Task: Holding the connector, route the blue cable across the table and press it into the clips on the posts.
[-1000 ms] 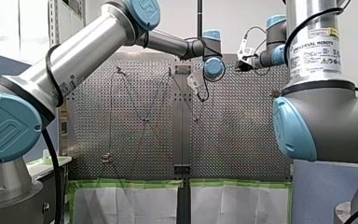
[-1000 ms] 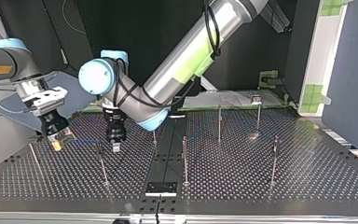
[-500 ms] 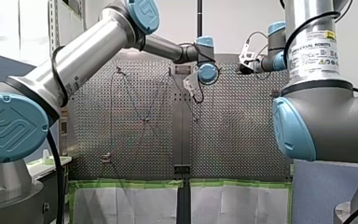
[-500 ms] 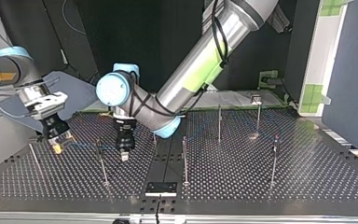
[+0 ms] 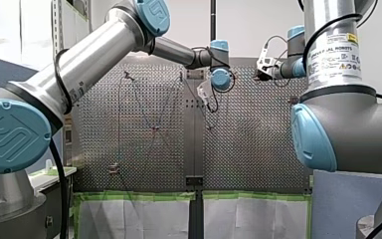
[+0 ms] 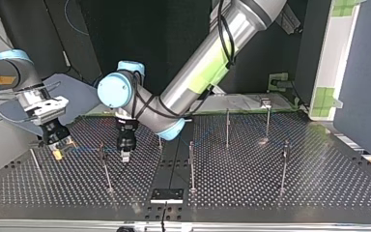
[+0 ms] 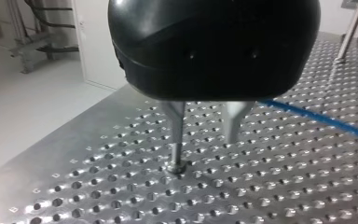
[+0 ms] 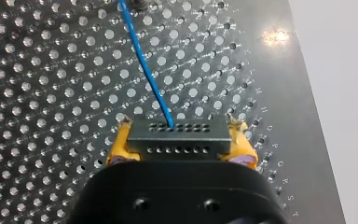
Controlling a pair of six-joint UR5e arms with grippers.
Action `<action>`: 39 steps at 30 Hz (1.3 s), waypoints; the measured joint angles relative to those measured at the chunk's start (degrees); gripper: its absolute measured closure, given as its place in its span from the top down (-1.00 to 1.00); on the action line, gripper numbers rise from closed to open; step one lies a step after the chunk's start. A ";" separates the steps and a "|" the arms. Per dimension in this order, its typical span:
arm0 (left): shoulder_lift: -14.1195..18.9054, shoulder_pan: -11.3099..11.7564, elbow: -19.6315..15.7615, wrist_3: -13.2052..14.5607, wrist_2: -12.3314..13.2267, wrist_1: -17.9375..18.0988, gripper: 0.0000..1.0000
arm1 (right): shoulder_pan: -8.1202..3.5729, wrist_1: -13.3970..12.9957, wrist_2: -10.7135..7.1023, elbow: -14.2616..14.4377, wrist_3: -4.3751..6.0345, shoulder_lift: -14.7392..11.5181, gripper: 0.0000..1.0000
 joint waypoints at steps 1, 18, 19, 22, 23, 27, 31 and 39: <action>0.01 -0.07 0.00 -0.06 -0.05 -0.47 0.99 | 0.00 0.01 0.00 0.00 -0.01 0.00 -1.00; 2.58 -0.54 -2.54 -1.95 -0.83 -8.10 0.99 | 0.24 -0.01 0.00 0.06 0.12 0.04 -1.00; 3.10 -0.58 -3.08 -1.94 -0.50 -7.94 0.99 | 0.25 -0.01 0.00 0.06 0.12 0.05 -1.00; 4.63 -0.71 -4.62 -1.99 0.73 -6.94 0.99 | 0.26 -0.01 0.00 0.07 0.13 0.07 -1.00; 5.06 -0.76 -5.04 -2.01 1.11 -6.57 0.99 | 0.26 -0.01 0.00 0.08 0.13 0.07 -1.00; 6.91 -1.13 -6.89 -2.04 2.89 -4.87 0.99 | 0.28 -0.02 0.00 0.08 0.13 0.13 -1.00; 8.56 -2.04 -8.54 -1.28 4.53 -4.77 0.99 | 0.20 -0.07 0.00 0.07 0.13 0.16 -1.00; 12.25 -2.94 -12.24 0.06 7.43 -5.69 0.99 | 0.19 -0.03 -0.17 0.08 0.27 0.24 -1.00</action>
